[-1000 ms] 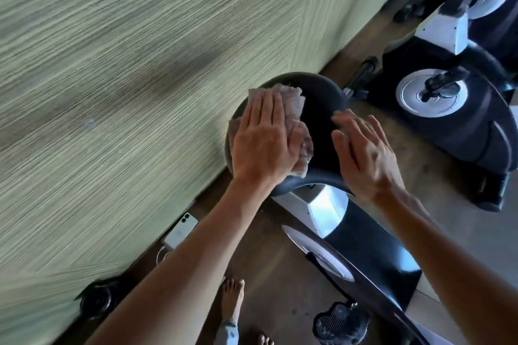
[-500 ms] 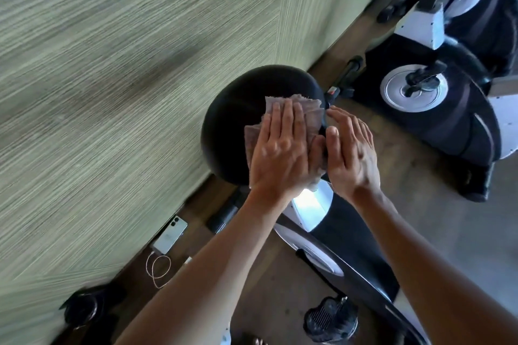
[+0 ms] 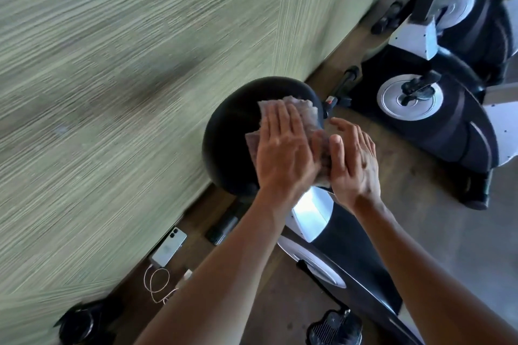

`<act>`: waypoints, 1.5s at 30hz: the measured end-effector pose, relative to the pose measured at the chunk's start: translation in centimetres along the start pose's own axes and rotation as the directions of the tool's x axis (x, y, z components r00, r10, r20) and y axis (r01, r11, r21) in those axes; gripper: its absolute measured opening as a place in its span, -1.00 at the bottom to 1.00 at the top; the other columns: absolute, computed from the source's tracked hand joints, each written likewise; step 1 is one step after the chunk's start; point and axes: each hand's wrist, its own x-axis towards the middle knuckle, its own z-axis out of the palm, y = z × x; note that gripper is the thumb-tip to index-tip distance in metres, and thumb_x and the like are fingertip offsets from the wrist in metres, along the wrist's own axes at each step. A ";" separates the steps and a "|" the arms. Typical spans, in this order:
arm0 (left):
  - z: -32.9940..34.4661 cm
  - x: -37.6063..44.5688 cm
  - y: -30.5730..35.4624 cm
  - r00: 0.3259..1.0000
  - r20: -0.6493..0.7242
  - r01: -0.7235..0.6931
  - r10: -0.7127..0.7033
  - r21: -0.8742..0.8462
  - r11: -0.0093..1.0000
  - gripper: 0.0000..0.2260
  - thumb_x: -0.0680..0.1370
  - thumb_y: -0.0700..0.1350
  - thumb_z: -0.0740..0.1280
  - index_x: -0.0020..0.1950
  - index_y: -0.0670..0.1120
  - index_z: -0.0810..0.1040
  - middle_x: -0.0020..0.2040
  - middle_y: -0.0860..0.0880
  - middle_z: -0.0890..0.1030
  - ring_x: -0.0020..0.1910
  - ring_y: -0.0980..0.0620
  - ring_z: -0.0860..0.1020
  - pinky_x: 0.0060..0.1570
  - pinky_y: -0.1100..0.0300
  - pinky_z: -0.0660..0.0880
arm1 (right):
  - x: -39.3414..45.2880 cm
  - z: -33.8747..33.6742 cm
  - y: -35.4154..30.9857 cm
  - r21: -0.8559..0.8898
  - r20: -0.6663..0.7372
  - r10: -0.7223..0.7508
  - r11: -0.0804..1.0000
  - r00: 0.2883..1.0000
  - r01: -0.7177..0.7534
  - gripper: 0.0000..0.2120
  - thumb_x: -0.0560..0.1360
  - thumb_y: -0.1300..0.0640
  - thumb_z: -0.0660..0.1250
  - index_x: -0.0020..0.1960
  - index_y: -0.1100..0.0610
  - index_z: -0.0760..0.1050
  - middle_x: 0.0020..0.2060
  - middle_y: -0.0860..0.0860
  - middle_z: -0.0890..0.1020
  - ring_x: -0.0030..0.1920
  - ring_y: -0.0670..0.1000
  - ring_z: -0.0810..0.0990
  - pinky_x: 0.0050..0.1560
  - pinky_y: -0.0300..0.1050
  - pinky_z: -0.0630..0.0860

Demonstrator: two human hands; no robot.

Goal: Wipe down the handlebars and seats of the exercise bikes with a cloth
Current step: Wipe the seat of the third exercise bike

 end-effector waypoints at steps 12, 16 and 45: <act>-3.1 0.6 -6.7 0.991 -0.026 0.099 -0.135 -0.547 0.831 -0.34 0.64 0.22 -0.13 0.59 -0.12 0.33 0.59 -0.05 0.35 0.59 0.08 0.24 0.54 0.18 0.21 | 1.0 5.0 -8.2 -0.540 0.185 -0.048 0.830 0.982 0.143 -0.34 0.65 -0.13 -0.06 0.60 0.25 0.15 0.58 0.25 0.24 0.62 0.19 0.14 0.59 0.14 0.07; -2.4 0.2 -7.3 0.986 -0.166 -0.092 0.008 -0.505 0.858 -0.42 0.71 0.11 -0.07 0.54 -0.22 0.40 0.52 -0.14 0.45 0.56 -0.02 0.33 0.58 0.09 0.20 | -0.3 4.2 -6.7 -0.514 0.187 -0.171 0.822 0.967 0.245 -0.43 0.72 -0.07 -0.05 0.55 0.28 0.31 0.52 0.24 0.37 0.56 0.19 0.29 0.57 0.14 0.17; -1.3 0.6 -6.5 0.989 0.068 -0.130 0.129 0.006 0.992 -0.40 0.66 0.05 -0.16 0.65 -0.15 0.18 0.65 -0.08 0.19 0.64 0.00 0.13 0.63 0.04 0.01 | 0.8 -0.5 -3.0 -0.493 0.253 0.170 0.870 0.952 -0.024 -0.47 0.70 -0.15 -0.07 0.40 0.19 0.40 0.24 0.15 0.60 0.25 0.17 0.57 0.19 0.06 0.49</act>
